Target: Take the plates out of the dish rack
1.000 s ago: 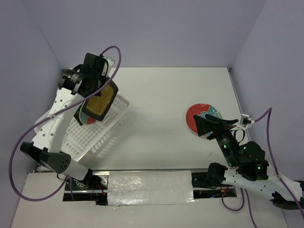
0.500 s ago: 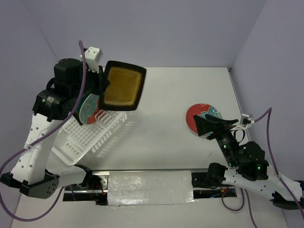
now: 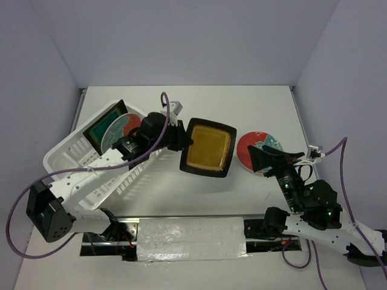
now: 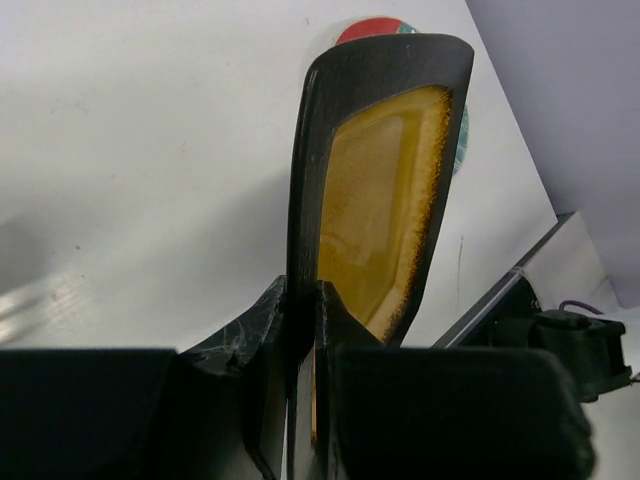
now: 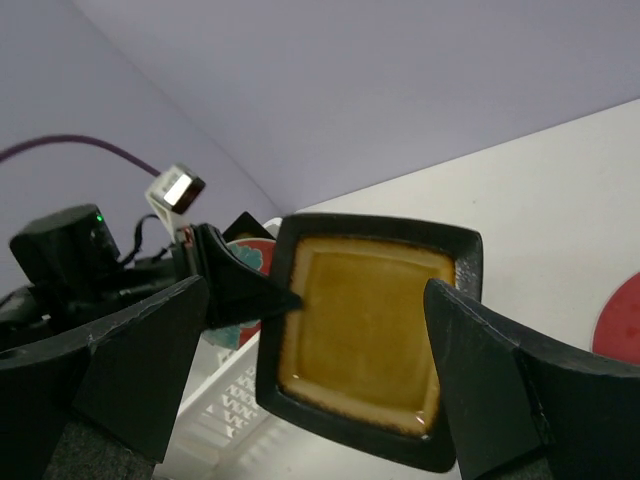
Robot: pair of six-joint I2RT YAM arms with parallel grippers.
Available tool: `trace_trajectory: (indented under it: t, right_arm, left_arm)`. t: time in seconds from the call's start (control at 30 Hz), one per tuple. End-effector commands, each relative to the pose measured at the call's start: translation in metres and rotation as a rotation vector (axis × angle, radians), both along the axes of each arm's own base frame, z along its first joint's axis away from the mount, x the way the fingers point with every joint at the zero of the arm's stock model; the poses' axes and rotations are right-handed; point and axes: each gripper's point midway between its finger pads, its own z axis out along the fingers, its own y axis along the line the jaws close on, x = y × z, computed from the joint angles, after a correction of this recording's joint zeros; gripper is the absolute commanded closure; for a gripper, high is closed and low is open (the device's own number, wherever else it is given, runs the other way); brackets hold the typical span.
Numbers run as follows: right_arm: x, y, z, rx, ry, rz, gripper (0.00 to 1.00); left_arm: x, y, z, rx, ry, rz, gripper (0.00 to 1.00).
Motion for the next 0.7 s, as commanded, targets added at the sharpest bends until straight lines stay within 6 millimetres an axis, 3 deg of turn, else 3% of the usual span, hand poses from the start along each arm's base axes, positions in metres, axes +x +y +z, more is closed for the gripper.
trace_trajectory:
  t: [0.0, 0.07, 0.33, 0.37, 0.67]
  right_arm:
    - [0.001, -0.004, 0.006, 0.036, -0.003, -0.015, 0.05]
    - [0.001, -0.004, 0.007, 0.035, 0.000, -0.015, 0.05]
    - [0.001, -0.005, 0.006, 0.035, -0.001, -0.020, 0.05]
    - [0.001, -0.004, 0.006, 0.033, 0.000, -0.017, 0.05]
    - [0.001, -0.004, 0.006, 0.035, -0.001, -0.016, 0.05]
  left_arm:
    - [0.020, -0.008, 0.073, -0.273, -0.191, 0.118, 1.00]
    - [0.026, -0.008, 0.049, -0.249, -0.154, 0.147, 1.00]
    - [0.030, -0.021, 0.001, -0.281, -0.084, 0.151, 1.00]
    - [0.029, -0.022, -0.014, -0.272, -0.060, 0.145, 1.00]
    - [0.025, -0.022, -0.053, -0.247, -0.009, 0.169, 1.00]
